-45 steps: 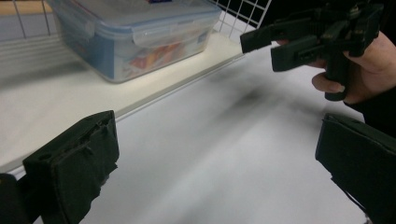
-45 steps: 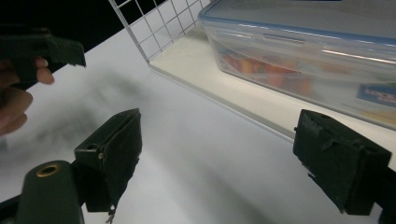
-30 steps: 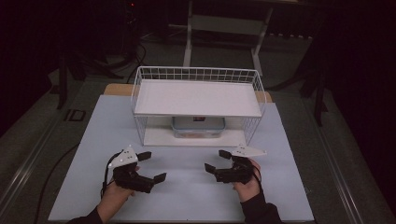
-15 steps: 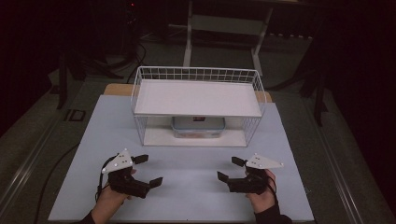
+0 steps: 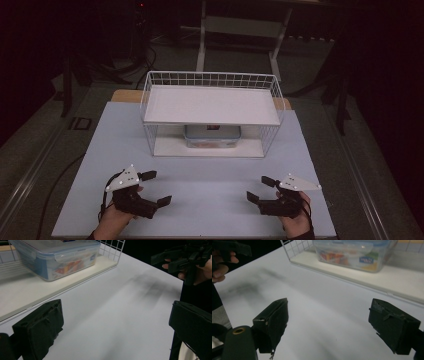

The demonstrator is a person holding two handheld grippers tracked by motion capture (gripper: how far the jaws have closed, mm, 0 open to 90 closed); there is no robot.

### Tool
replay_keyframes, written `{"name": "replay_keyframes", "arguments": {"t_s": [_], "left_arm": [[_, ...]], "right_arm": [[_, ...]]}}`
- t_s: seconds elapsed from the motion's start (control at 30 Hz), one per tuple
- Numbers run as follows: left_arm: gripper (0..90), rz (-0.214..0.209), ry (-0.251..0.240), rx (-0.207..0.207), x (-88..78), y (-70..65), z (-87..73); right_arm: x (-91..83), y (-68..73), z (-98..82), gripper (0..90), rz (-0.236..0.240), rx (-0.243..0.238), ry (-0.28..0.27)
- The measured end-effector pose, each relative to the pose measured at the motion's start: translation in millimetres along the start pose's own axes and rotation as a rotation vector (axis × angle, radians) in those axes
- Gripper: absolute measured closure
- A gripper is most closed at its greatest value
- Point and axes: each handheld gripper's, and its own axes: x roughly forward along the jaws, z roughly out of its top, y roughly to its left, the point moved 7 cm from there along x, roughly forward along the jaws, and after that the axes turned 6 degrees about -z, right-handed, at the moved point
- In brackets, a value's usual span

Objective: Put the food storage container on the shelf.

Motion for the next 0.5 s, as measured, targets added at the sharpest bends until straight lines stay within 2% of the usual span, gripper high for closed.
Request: {"name": "replay_keyframes", "arguments": {"t_s": [0.1, 0.5], "left_arm": [[0.0, -0.004, 0.002, -0.001, 0.3, 0.0, -0.9], [0.0, -0.003, 0.000, -0.008, 0.2, 2.7, -2.4]], "right_arm": [[-2.1, -0.8, -3.7, 16.0, -0.007, -0.010, 0.012], [-5.7, -3.9, -5.6, 16.0, -0.002, -0.016, 0.002]]}}
